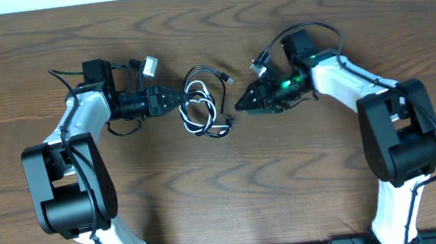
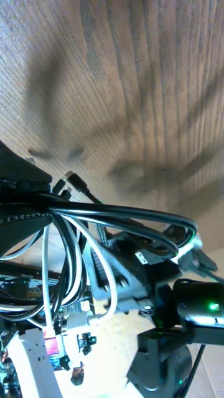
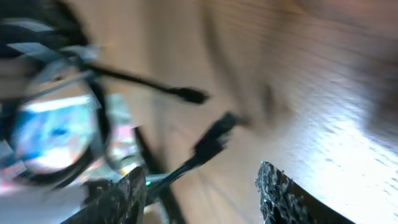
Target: Untangle cables
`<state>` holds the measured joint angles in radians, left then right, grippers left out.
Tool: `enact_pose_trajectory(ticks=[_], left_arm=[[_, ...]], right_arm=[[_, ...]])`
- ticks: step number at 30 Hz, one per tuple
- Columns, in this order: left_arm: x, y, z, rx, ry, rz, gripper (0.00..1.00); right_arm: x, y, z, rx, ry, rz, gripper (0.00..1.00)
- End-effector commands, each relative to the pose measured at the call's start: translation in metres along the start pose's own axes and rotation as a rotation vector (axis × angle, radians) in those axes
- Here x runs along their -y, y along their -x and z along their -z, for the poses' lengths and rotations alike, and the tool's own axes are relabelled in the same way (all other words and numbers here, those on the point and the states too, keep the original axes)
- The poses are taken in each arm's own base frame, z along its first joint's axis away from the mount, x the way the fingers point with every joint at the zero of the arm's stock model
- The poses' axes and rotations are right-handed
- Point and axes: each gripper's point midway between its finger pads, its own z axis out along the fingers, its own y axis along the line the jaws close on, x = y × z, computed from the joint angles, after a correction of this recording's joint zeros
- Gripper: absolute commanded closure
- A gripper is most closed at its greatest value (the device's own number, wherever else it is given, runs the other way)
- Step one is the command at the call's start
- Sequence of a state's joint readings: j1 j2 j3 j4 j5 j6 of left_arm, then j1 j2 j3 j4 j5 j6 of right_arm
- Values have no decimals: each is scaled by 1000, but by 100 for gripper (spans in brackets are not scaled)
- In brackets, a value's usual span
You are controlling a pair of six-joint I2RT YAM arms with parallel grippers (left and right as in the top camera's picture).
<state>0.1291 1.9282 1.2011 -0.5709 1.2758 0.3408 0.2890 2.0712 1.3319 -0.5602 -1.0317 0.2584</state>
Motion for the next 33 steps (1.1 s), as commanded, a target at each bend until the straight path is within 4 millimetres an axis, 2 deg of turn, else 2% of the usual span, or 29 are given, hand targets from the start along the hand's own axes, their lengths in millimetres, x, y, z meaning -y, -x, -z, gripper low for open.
enact_pose_trajectory(ticks=[1, 4, 9, 15, 22, 27, 33], left_arm=[[1, 0, 1, 7, -11, -9, 92], [1, 0, 1, 7, -11, -9, 92], [1, 0, 1, 6, -8, -8, 92], [-18, -1, 2, -10, 100, 66, 92], [-15, -3, -4, -22, 93, 60, 92], [-9, -6, -16, -49, 80, 37, 92], [-7, -6, -20, -56, 76, 25, 92]], right_arm=[[-34, -6, 15, -28, 262, 101, 45], [-41, -8, 17, -29, 307, 141, 43], [-51, -13, 10, -44, 339, 221, 40], [-69, -13, 5, -46, 412, 327, 39], [-78, -17, -6, -61, 423, 393, 38], [-74, -15, -23, -71, 346, 364, 39], [-75, -10, -31, -64, 312, 350, 48]])
